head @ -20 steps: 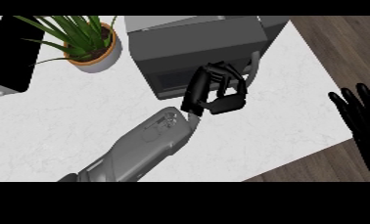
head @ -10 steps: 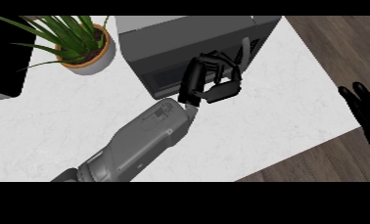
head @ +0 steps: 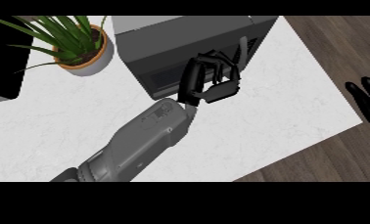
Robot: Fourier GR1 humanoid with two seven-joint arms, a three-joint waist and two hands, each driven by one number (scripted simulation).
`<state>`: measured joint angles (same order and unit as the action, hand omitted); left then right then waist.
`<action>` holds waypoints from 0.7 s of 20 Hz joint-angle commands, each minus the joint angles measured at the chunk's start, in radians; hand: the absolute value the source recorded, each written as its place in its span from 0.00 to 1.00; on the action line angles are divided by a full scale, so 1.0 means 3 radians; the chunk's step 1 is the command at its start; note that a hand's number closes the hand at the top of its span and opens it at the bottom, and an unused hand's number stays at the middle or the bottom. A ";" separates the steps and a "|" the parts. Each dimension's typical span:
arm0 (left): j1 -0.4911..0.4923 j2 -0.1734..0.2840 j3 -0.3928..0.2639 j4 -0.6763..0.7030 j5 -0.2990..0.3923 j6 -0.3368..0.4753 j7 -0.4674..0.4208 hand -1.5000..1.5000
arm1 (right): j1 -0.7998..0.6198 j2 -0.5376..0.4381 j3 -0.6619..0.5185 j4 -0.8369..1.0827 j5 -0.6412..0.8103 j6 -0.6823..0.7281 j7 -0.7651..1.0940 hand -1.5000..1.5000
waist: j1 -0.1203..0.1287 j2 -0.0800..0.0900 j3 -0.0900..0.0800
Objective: Pick up the milk, place it into the microwave and close the microwave
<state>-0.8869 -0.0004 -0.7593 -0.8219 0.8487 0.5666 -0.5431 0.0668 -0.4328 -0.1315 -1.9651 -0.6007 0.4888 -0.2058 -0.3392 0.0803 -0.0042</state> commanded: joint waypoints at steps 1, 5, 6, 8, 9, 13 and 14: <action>-0.0196 0.0001 0.0089 0.0251 0.0093 -0.0050 -0.0033 1.00 | -0.0005 -0.0024 -0.0014 -0.0041 -0.0076 -0.0019 0.0059 0.00 | -0.0063 0.0031 0.0000; -0.0192 0.0001 0.0092 0.0288 0.0153 -0.0059 -0.0119 1.00 | -0.0025 -0.0082 -0.0073 -0.0041 -0.0137 -0.0013 0.0091 0.00 | -0.0093 0.0047 0.0002; -0.0240 0.0001 0.0088 0.0285 0.0149 -0.0055 -0.0144 1.00 | -0.0038 -0.0096 -0.0065 -0.0063 -0.0147 -0.0024 0.0121 0.00 | -0.0076 0.0031 0.0000; -0.0249 0.0001 0.0098 0.0293 0.0188 -0.0044 -0.0171 1.00 | -0.0057 -0.0107 -0.0088 -0.0047 -0.0166 -0.0021 0.0118 0.00 | -0.0087 0.0045 0.0005; -0.0241 0.0001 0.0106 0.0296 0.0213 -0.0060 -0.0177 1.00 | -0.0072 -0.0114 -0.0102 -0.0054 -0.0213 -0.0027 0.0130 0.00 | -0.0089 0.0050 0.0003; -0.0232 0.0001 0.0066 0.0322 0.0255 -0.0084 -0.0255 1.00 | -0.0094 -0.0166 -0.0107 -0.0076 -0.0263 -0.0012 0.0181 0.00 | -0.0090 0.0049 0.0003; -0.0196 0.0001 0.0070 0.0342 0.0264 -0.0082 -0.0306 1.00 | -0.0080 -0.0173 -0.0105 -0.0067 -0.0273 -0.0029 0.0213 0.00 | -0.0074 0.0058 0.0000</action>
<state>-0.8896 -0.0003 -0.7696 -0.7995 0.9059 0.5675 -0.6429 0.0441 -0.4737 -0.1590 -1.9817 -0.6660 0.4829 -0.1588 -0.3546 0.0833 -0.0021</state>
